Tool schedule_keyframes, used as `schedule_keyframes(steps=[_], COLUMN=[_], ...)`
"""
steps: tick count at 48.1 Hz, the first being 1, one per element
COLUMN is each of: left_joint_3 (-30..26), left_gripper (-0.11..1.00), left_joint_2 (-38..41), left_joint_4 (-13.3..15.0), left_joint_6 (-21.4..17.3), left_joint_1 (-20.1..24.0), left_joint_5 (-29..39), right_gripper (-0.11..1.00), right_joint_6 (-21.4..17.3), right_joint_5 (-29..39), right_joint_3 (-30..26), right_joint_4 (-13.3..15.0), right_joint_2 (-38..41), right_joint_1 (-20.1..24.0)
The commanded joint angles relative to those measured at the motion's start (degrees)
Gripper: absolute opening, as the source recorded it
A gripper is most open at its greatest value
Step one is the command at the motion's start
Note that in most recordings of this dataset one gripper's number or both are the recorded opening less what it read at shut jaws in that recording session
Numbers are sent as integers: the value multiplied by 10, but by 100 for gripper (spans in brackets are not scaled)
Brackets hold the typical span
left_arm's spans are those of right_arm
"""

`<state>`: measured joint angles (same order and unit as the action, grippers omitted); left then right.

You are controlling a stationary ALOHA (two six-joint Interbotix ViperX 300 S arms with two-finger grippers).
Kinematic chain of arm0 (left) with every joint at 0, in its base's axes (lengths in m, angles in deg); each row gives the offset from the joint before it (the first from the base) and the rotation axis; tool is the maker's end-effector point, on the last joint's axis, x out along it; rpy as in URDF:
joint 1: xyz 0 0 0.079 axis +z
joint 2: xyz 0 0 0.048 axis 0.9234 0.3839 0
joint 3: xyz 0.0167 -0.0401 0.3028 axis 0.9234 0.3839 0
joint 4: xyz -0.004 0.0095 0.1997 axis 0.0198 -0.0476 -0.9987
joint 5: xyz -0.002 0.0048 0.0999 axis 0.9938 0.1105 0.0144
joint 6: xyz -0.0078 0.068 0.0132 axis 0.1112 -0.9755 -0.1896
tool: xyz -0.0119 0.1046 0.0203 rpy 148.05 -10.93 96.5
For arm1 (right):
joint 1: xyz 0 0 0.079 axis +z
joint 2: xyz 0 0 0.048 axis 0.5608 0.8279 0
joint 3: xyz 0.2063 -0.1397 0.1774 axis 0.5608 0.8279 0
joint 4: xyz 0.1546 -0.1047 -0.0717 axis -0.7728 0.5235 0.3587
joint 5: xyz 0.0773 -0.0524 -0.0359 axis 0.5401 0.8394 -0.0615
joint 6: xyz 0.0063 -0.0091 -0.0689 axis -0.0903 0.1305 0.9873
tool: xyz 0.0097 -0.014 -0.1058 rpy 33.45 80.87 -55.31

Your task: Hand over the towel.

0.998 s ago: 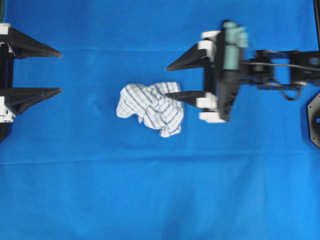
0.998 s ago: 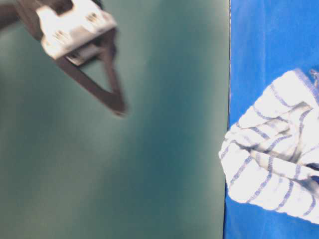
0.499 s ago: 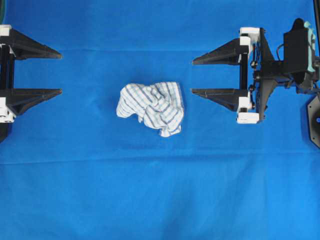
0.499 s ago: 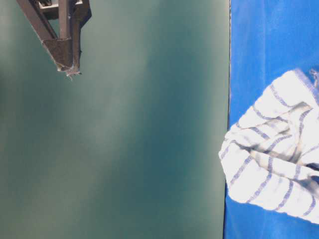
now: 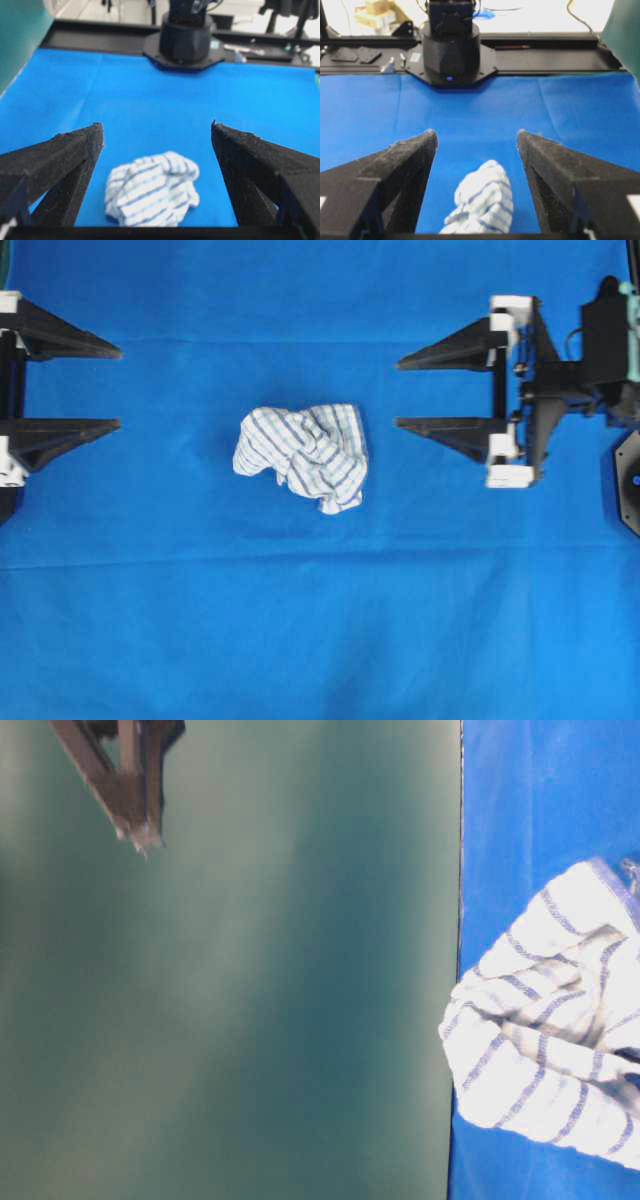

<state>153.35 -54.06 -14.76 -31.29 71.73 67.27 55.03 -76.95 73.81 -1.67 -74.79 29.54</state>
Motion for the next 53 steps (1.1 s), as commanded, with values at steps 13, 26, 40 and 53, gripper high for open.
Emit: schedule_keyframes(steps=[13,26,40,53], left_joint_3=[-2,51,135,158], left_gripper=[91,91,91,91], left_joint_2=[-132,-216,-265,-308], left_joint_4=[-2,-2,-2,-2], left_joint_6=[-8,-7,-3,-1], left_joint_1=[-4,11,48,62], left_joint_5=[156,207,204,204], right_gripper=[69,69,68,65], right_joint_6=[1,2,0,-3], right_joint_5=[63,52,-15,-113], right_joint_3=[67,192,310,369], right_joint_4=[0,3,-1,-11], right_joint_2=[-178,-321,-373,-352], right_joint_1=[8,8,8,8])
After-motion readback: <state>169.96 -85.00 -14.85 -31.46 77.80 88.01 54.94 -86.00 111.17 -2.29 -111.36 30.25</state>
